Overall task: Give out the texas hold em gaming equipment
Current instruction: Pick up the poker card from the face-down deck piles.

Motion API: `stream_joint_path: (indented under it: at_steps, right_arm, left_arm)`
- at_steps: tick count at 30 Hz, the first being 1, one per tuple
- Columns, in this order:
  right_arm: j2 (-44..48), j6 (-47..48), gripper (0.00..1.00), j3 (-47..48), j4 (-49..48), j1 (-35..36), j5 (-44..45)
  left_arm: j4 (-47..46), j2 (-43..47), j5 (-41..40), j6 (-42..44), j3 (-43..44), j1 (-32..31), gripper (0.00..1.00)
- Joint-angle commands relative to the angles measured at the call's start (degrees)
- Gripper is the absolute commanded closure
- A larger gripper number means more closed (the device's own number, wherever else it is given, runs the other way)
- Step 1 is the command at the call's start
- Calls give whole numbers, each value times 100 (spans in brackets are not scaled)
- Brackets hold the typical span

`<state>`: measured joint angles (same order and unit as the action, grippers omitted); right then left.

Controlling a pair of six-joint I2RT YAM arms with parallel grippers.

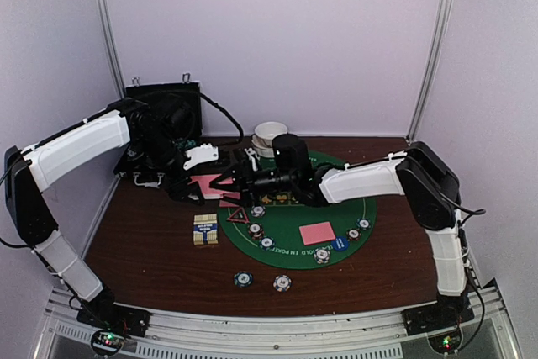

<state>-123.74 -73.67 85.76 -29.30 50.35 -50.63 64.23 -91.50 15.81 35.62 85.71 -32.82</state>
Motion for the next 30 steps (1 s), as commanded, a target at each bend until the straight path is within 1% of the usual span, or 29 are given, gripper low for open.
stream_joint_path:
  at_steps: [1, 6, 13, 17, 21, 30]
  right_arm:
    - [286, 136, 58, -274, 213, -109, -25]
    - [549, 221, 65, -417, 299, -203, -43]
    - [902, 284, 78, -529, 481, -250, 5]
    - [1027, 109, 89, -576, 283, -250, -4]
    - [1159, 189, 99, -586, 491, -274, -29]
    - [1416, 535, 100, -761, 1041, -583, -147]
  left_arm:
    - [-187, 125, 122, -35, 128, 34, 100]
    - [-189, 100, 117, -28, 141, 30, 100]
    - [-190, 71, 111, -30, 152, 32, 100]
    - [-191, 63, 90, -21, 147, 30, 100]
    - [-189, 63, 72, -15, 121, 30, 100]
    - [-191, 98, 44, 2, 78, 31, 100]
